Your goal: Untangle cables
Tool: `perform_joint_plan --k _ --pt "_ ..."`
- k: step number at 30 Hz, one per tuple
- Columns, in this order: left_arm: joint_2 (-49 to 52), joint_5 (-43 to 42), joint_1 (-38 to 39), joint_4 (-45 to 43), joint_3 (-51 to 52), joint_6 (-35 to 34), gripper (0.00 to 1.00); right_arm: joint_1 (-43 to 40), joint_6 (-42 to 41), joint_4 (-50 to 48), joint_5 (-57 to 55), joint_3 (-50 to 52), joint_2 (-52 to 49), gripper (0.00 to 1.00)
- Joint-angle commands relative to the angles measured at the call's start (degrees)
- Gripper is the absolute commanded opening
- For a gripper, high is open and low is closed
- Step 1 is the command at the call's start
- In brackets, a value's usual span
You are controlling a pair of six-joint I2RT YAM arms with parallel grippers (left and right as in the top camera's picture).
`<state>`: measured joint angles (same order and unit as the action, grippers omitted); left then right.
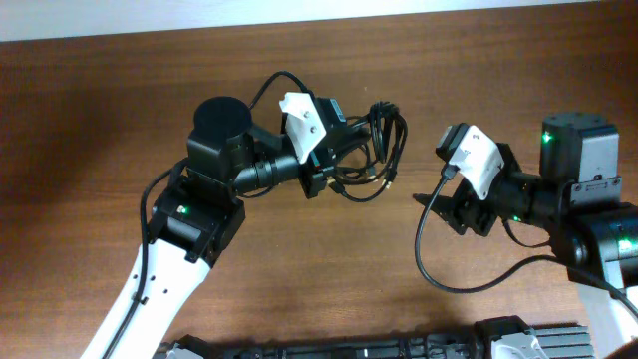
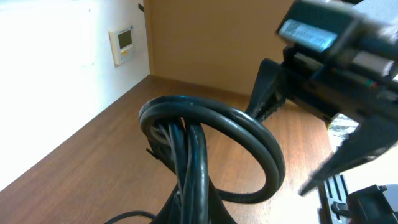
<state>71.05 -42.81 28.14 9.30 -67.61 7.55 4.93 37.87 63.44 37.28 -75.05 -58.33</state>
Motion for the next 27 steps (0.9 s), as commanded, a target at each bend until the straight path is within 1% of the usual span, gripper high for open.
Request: perform_joint_plan --k 1,3,5,7,9,13,19,21,23,24,25,26,27 --pt "-0.66 0.76 -0.13 0.04 -0.90 1.16 0.00 -0.11 -10.82 -6.91 15.56 -0.17 -0.02 0.99" --pt "-0.66 0.63 0.52 0.44 -0.90 1.16 0.00 -0.11 -18.25 -10.32 16.76 -0.17 -1.20 0.99" --pt "-0.66 0.66 1.70 0.72 -0.90 1.16 0.00 -0.11 -22.67 -12.28 16.90 -0.17 -2.23 0.99" --pt "-0.66 0.66 2.67 0.72 -0.90 1.18 0.00 -0.11 -23.85 -14.19 19.32 -0.17 -2.82 0.99" --pt "-0.50 0.70 3.21 0.81 -0.90 1.38 0.00 -0.11 -23.85 -16.94 25.22 -0.17 -3.02 0.97" --pt "0.55 0.66 3.23 0.85 -0.90 1.33 0.00 -0.07 -25.35 -18.47 27.26 -0.17 -3.04 0.88" --pt "2.05 0.68 6.75 -0.70 -0.90 1.36 0.00 -0.07 -25.35 -18.45 27.28 -0.17 -3.15 0.65" --pt "2.58 0.66 7.30 -1.31 -0.90 1.36 0.00 -0.07 -25.35 -18.43 27.26 -0.17 -3.15 0.62" --pt "2.67 0.68 7.39 -1.60 -0.90 1.36 0.00 -0.07 -25.35 -18.25 27.26 -0.17 -3.15 0.53" --pt "2.67 0.66 7.39 -1.79 -0.90 1.36 0.00 -0.07 -25.35 -18.25 27.26 -0.17 -3.15 0.38" --pt "2.67 0.68 7.39 -1.92 -0.90 1.36 0.00 -0.07 -25.35 -18.27 27.26 -0.17 -3.15 0.28" --pt "2.67 0.68 7.39 -1.95 -0.90 1.36 0.00 -0.07 -25.35 -18.27 27.26 -0.17 -3.13 0.16" --pt "2.67 0.68 7.39 -1.92 -0.90 1.36 0.00 -0.07 -25.35 -18.29 27.26 -0.17 -3.13 0.10"
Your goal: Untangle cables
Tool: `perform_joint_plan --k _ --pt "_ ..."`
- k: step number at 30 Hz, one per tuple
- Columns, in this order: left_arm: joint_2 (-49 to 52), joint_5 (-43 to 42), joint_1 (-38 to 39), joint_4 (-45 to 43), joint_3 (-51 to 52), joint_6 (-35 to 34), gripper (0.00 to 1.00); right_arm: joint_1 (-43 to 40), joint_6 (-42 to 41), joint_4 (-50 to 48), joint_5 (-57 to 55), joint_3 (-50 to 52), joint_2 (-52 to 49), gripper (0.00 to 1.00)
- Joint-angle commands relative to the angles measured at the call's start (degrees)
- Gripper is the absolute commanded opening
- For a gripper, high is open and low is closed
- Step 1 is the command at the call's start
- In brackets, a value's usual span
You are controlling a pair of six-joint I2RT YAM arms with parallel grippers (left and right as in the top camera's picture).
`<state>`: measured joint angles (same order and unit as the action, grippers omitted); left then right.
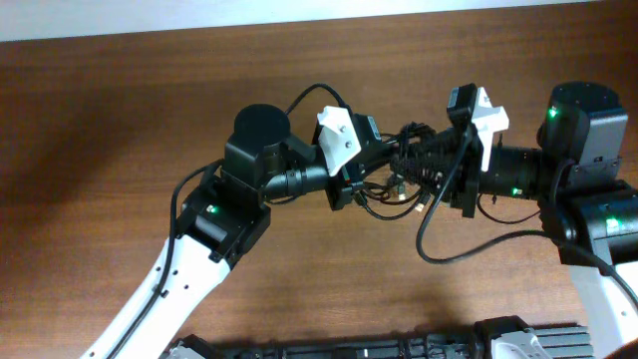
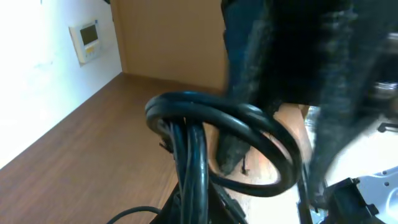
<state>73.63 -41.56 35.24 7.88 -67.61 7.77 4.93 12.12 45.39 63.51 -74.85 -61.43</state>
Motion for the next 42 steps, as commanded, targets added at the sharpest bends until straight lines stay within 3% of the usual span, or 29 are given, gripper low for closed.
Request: perform_joint_plan --k 1,4,10,12,16,20,25,27,29,31,35,39,42 --pt "0.09 -0.57 0.28 -0.48 -0.90 1.14 0.00 -0.07 0.39 -0.35 1.07 -0.37 -0.02 0.04" --pt "0.11 0.26 0.22 0.44 -0.90 1.09 0.00 -0.07 0.42 -4.28 5.22 -0.39 0.00 0.04" --pt "0.09 25.79 -0.04 7.61 -0.90 -17.09 0.00 -0.07 0.44 -15.15 8.07 -0.39 2.89 0.04" --pt "0.09 29.68 -1.44 10.47 -0.90 -22.75 0.00 -0.09 0.44 -17.44 7.98 -0.39 4.52 0.04" --pt "0.09 30.60 -7.89 17.46 -0.90 -31.89 0.00 -0.17 0.39 -18.29 2.71 -0.39 7.85 0.04" --pt "0.09 24.61 -12.74 18.67 -0.90 -32.61 0.00 -0.17 -5.57 -17.27 -11.56 -0.39 10.10 0.04" --pt "0.09 23.69 -13.66 18.51 -0.90 -32.54 0.00 -0.17 -5.75 -12.94 -18.88 -0.37 10.45 0.05" --pt "0.09 20.02 -13.66 16.48 -0.90 -28.30 0.00 -0.17 -4.92 -8.04 -19.21 -0.37 10.45 0.55" --pt "0.09 12.96 -13.66 13.00 -0.90 -21.84 0.00 -0.17 -4.92 -5.22 -19.19 -0.37 10.45 0.83" --pt "0.09 7.56 -13.66 9.97 -0.90 -15.72 0.00 -0.17 -4.92 -4.39 -19.17 -0.37 10.45 0.90" --pt "0.09 -1.90 -13.62 6.60 -0.90 -4.59 0.00 -0.15 -5.79 -4.07 -19.17 -0.37 10.45 0.90" --pt "0.09 -7.02 -12.72 5.16 -0.90 2.21 0.00 -0.07 -13.05 -4.24 -16.81 -0.37 8.90 0.90" --pt "0.20 -7.08 -10.19 1.46 -0.90 2.27 0.00 -0.07 -13.07 -5.38 -7.93 -0.37 6.23 0.90"
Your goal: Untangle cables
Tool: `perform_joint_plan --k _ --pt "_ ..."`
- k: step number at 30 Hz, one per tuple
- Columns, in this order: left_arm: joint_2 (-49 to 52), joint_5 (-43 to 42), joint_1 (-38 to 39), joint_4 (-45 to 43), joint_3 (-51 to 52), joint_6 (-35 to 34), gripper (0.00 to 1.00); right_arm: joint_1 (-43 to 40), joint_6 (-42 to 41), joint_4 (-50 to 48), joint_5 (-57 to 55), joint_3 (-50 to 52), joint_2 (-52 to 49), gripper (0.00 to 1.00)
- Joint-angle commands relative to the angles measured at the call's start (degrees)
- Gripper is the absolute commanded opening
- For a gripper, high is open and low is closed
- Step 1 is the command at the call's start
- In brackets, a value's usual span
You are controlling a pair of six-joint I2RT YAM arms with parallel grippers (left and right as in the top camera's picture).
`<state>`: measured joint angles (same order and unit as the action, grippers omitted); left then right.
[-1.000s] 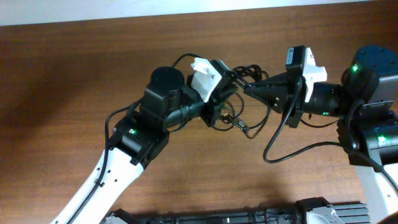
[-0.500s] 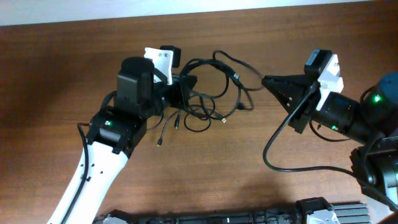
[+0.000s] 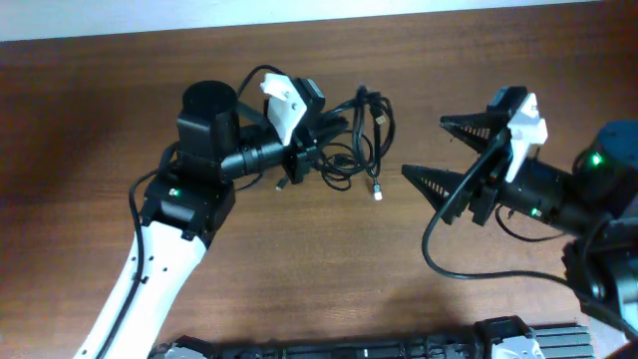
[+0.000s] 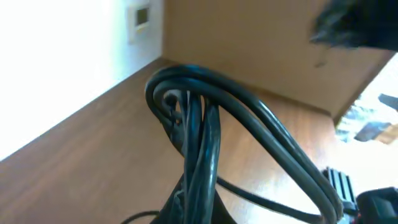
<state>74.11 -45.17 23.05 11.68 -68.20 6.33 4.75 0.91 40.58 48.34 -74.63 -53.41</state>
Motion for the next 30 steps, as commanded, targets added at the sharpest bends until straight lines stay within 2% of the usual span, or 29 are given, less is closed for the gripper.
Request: perform_joint_plan --k 1,5,8,10,11,12,14,15,16,20,24,25,27,28,29,30 --pt "-0.17 -3.50 2.99 -3.39 -0.31 3.72 0.00 0.11 -1.86 -0.55 8.15 -0.59 -2.64 0.90" --pt "-0.17 -0.83 6.08 -3.72 -0.31 5.16 0.00 0.11 -1.84 -1.11 14.14 -0.59 -6.97 0.86" --pt "0.04 0.46 8.13 -4.00 -0.31 5.18 0.00 0.11 -1.86 -1.81 16.65 -0.59 -8.81 0.75" --pt "0.35 0.50 8.81 -4.00 -0.31 5.18 0.00 0.11 -1.86 -1.81 17.33 -0.59 -9.22 0.62" --pt "0.46 0.79 8.96 -4.00 -0.31 5.18 0.00 0.11 -1.86 -1.81 17.49 -0.59 -9.22 0.60" --pt "0.48 2.12 8.96 -3.98 -0.31 5.14 0.00 0.11 -1.86 -1.81 17.51 -0.59 -9.22 0.50" --pt "0.48 3.04 8.94 -4.02 -0.31 5.16 0.00 0.11 -1.86 -1.79 17.53 -0.59 -9.22 0.24" --pt "0.48 3.06 8.94 -3.93 -0.31 5.16 0.00 0.11 -1.86 -1.86 17.94 -0.59 -9.20 0.07" --pt "0.48 3.08 8.94 -3.30 -0.31 5.14 0.00 0.11 -1.84 -2.29 19.15 -0.59 -9.22 0.04" --pt "0.48 8.07 8.94 0.07 -0.31 4.90 0.00 0.11 -1.86 -8.02 25.16 -0.61 -8.87 0.04" --pt "0.48 8.13 8.94 1.29 -0.31 4.59 0.00 0.11 -1.86 -13.51 26.01 -0.61 -7.02 0.04" --pt "0.48 8.13 8.94 1.18 -0.31 4.26 0.00 0.11 -1.86 -13.64 25.94 -0.61 -6.80 0.04" --pt "0.48 8.17 8.94 0.44 -0.31 4.26 0.00 0.11 -1.88 -12.37 25.46 -0.59 -6.86 0.63" --pt "0.48 8.17 8.94 -0.24 -0.31 4.26 0.00 0.11 -1.86 -11.15 25.31 -0.59 -6.91 0.78" --pt "0.48 8.48 8.94 -0.81 -0.31 4.24 0.00 0.11 -1.86 -9.90 24.48 -0.59 -6.95 0.89" --pt "0.46 9.86 8.94 -0.98 -0.31 4.22 0.00 0.11 -1.86 -7.69 21.51 -0.59 -6.95 0.94"
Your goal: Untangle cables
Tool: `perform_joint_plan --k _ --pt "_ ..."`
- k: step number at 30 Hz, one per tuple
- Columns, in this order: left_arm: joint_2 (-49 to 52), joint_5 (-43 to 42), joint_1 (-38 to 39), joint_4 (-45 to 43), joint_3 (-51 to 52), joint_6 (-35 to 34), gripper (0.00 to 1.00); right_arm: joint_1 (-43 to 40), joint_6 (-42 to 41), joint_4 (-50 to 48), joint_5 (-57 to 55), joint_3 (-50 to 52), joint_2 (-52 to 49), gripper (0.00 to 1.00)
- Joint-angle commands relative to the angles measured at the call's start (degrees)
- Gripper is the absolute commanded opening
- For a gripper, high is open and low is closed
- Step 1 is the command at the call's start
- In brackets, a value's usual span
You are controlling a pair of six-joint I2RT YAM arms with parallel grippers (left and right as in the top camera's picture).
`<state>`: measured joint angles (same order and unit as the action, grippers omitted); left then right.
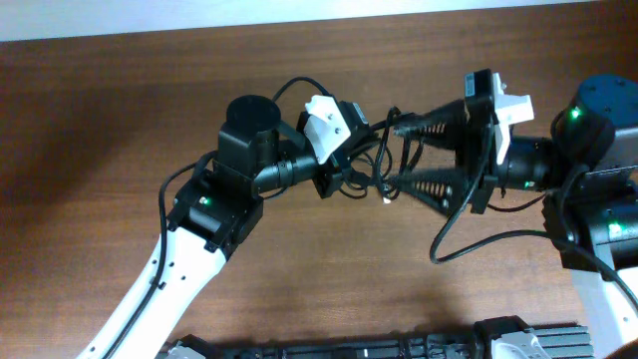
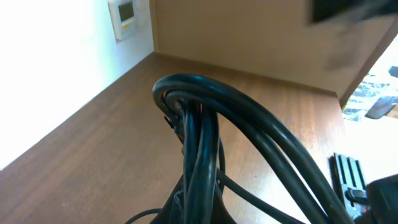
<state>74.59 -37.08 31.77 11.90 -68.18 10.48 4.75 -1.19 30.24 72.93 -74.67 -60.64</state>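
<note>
A bundle of black cables hangs looped above the brown table, with a small white plug end dangling below it. My left gripper is shut on the bundle's left side. In the left wrist view the cables rise from my left gripper and arch off to the right. My right gripper is open wide. Its upper finger and lower finger flank the bundle's right side, and whether they touch it cannot be told.
The brown table stretches left and forward. The right arm's own black lead loops below it. A black rail runs along the near edge. A pale wall borders the far side.
The left gripper has carried the bundle to the right. The right gripper, then open and well clear on the right, has moved left and now straddles the bundle.
At first the left gripper held the bundle, with the right gripper apart on the right. Then both grippers met at the bundle. After that they stood apart, the right one open wide and a plug end dangling. Now the right fingers flank the bundle again.
</note>
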Motion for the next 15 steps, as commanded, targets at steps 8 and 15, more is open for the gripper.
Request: perform_joint_plan --k 8,15 --pt "-0.02 -2.56 0.24 -4.70 -0.33 -2.29 0.00 0.11 0.22 8.87 -11.93 -0.55 -0.52 0.93" --pt "-0.02 -2.58 0.50 -5.64 -0.33 -2.27 0.00 3.58 0.96 8.76 -8.92 -0.55 -2.84 0.89"
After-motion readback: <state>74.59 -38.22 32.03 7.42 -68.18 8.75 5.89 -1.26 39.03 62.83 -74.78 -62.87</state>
